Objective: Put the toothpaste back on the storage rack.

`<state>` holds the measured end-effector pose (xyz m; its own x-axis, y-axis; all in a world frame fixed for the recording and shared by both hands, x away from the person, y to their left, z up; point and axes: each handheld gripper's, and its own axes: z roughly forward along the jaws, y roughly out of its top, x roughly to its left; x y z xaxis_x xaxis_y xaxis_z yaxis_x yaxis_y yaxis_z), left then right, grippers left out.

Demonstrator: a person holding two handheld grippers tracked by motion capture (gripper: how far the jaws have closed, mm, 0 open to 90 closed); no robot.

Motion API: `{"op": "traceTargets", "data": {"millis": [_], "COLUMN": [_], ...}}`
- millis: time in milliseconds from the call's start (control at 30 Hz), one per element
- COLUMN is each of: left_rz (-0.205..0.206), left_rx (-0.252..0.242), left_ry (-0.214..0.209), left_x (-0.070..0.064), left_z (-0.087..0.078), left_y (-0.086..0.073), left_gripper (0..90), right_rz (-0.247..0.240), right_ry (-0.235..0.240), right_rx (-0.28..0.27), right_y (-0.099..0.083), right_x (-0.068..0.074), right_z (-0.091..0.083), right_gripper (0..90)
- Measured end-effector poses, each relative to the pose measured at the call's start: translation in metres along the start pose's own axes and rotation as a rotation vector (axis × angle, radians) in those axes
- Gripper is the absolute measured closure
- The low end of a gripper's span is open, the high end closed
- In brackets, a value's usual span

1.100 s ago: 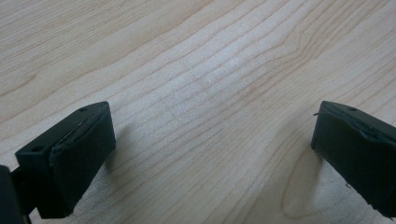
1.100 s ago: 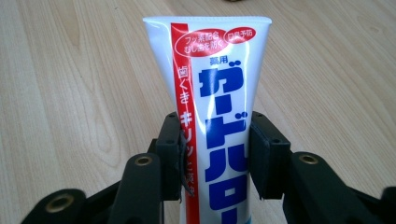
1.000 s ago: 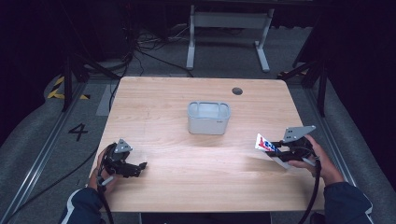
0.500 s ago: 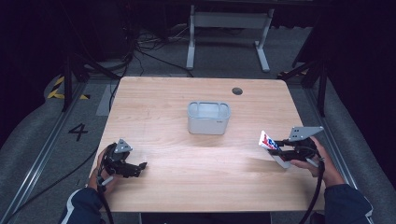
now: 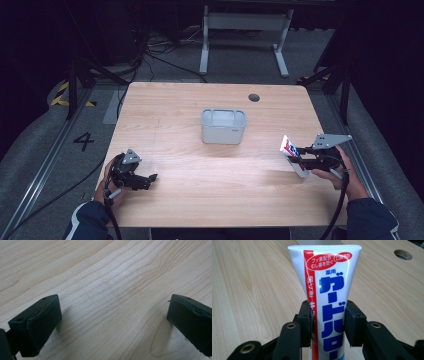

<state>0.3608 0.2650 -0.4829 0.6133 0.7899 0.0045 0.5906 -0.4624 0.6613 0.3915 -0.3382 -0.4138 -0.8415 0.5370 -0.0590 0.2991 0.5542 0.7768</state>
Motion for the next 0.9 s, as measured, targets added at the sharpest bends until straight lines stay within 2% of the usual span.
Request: {"op": "traceTargets", "data": {"millis": [300,700,900], "left_rz": [0.000,0.001,0.000], "left_rx": [0.000,0.000,-0.001], "left_ry": [0.000,-0.001,-0.001], "left_x": [0.000,0.000,0.000], "left_z": [0.000,0.000,0.000], "left_y": [0.000,0.000,0.000], "left_gripper": [0.1,0.1,0.0], "right_rz": [0.016,0.044,0.047], "right_ry": [-0.014,-0.069,-0.084], "right_rx": [-0.047,-0.110,-0.172], "right_y": [0.005,0.018,0.031], "right_x": [0.003,0.006,0.009], "right_z": [-0.005,-0.009,-0.009], "right_gripper": [63.9,64.0,64.0]}}
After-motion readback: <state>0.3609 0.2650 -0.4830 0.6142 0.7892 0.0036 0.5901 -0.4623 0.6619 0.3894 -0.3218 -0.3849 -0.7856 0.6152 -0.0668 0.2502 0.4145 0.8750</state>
